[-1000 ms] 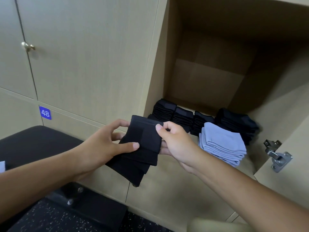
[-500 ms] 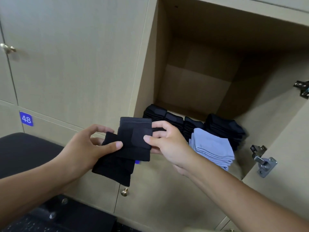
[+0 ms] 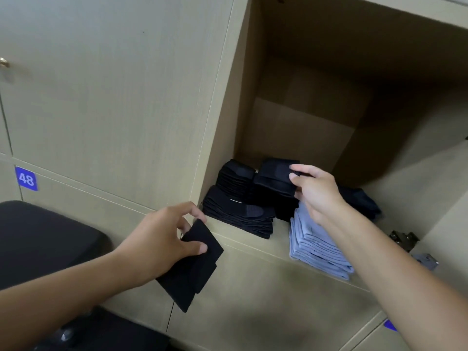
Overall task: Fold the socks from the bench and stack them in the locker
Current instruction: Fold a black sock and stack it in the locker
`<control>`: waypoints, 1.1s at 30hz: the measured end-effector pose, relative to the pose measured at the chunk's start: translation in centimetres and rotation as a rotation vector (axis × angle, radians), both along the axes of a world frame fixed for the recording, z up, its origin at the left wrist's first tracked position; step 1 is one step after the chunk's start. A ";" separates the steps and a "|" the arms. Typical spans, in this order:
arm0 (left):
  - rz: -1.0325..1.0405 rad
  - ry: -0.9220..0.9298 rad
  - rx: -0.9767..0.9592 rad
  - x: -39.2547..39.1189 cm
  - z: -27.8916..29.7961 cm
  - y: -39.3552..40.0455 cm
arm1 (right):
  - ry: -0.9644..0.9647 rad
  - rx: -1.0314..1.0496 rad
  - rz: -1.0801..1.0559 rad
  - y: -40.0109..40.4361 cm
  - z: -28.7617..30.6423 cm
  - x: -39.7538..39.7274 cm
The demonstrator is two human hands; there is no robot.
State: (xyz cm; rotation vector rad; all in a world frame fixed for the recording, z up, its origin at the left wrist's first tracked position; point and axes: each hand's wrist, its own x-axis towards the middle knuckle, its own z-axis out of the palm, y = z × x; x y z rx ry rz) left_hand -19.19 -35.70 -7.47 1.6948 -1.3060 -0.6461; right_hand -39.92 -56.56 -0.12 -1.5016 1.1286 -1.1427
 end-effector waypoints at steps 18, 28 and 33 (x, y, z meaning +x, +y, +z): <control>-0.027 -0.082 0.024 3.6 -1.0 -1.5 | 0.335 0.025 -0.109 -10.3 -2.9 3.2; -0.063 -0.033 0.010 4.2 -1.0 -2.7 | 0.771 -0.163 -0.112 -8.2 -1.7 3.2; -0.096 0.118 -0.029 3.7 -0.4 -3.0 | 0.686 -0.321 -0.063 -4.3 -0.8 2.9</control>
